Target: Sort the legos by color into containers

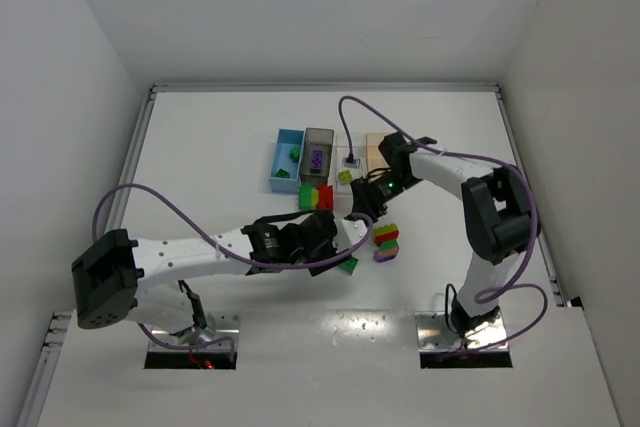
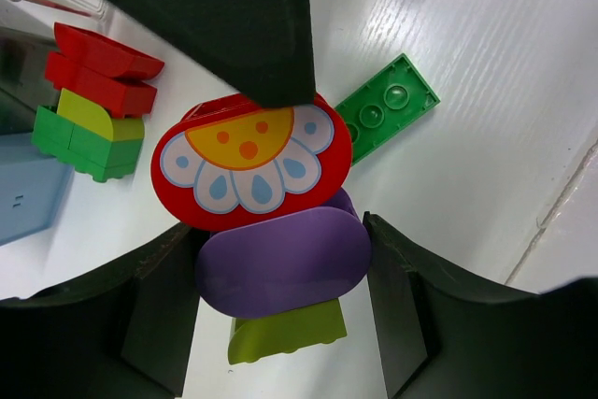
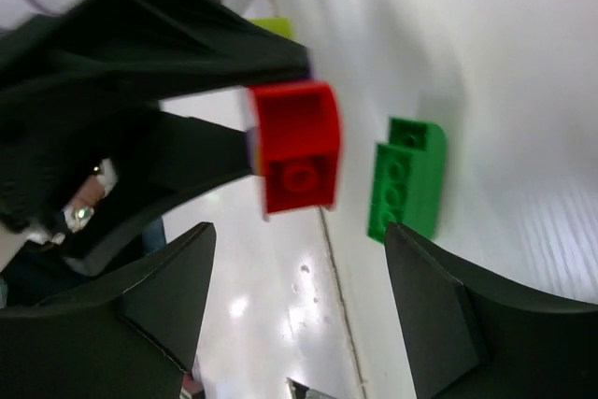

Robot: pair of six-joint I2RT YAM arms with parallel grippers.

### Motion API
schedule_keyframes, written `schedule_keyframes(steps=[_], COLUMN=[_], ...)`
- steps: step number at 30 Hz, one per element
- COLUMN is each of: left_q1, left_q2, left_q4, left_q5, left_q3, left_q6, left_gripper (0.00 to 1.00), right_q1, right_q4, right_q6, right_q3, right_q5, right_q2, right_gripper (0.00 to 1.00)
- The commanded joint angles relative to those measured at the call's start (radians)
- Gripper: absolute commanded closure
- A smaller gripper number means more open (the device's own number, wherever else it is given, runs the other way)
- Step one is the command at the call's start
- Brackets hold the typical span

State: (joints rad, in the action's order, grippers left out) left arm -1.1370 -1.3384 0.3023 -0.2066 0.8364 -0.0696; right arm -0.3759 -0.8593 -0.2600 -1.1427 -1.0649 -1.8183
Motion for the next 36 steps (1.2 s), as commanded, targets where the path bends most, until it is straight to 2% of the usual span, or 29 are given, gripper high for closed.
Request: schedule_keyframes(steps=[1,4,16,17,20,21,22,24,25,32,36], left_q1=[0.010,0.010,0.010,0.010,0.010,0.010,0.010,0.010,0.010,0.010,0.020], left_q2=[0.033,0.024,-0.016,-0.016,-0.025,-0.025,-0.025,-0.025,-0.013,0.042,0.062], left_q4=[-0.019,-0.028,-0.037,-0.037,-0.037,-0.037,-0.037,-0.037,-0.037,-0.037,-0.037], left_q5=[-0.001,-0.001,-0.001,0.010,0.021,0.021,0.021,0.021,0.021,0.000,-0.001], left_q3=[0.036,0.047,0.107,0.116,0.116,0.106,0.105,0.081,0.072,-0.017,-0.046], left_q6=[0.010,0.010,-0.010,-0.010,0.001,0.001,0.001,0.011,0.011,0.031,0.031], left_gripper=[0.95,0.95,0.95,0.95,0.95,0.95,0.95,0.95,0.95,0.96,0.99], right_q1=[-0.021,-0.034,-0.067,-0.067,-0.067,-0.057,-0.057,-0.046,-0.034,0.054,0.097], right_q4=[-0.203,-0.247,-0.238,-0.238,-0.238,-0.238,-0.238,-0.238,-0.238,-0.204,-0.091], right_q6=[-0.197,-0.226,-0.236,-0.236,-0.236,-0.236,-0.236,-0.236,-0.236,-0.236,-0.138], right_q3=[-0.077,-0.104,-0.153,-0.154,-0.163,-0.163,-0.163,-0.163,-0.163,-0.094,-0.016], right_q5=[-0.179,-0.179,-0.181,-0.190,-0.199,-0.208,-0.208,-0.208,-0.208,-0.188,-0.126], right_q2=[-0.058,-0.081,-0.145,-0.145,-0.156,-0.156,-0.156,-0.156,-0.144,-0.049,0.060], right_gripper=[0.26,0.26,0.26,0.28,0.51,0.60,0.78,0.95,1.00,1.00,1.00])
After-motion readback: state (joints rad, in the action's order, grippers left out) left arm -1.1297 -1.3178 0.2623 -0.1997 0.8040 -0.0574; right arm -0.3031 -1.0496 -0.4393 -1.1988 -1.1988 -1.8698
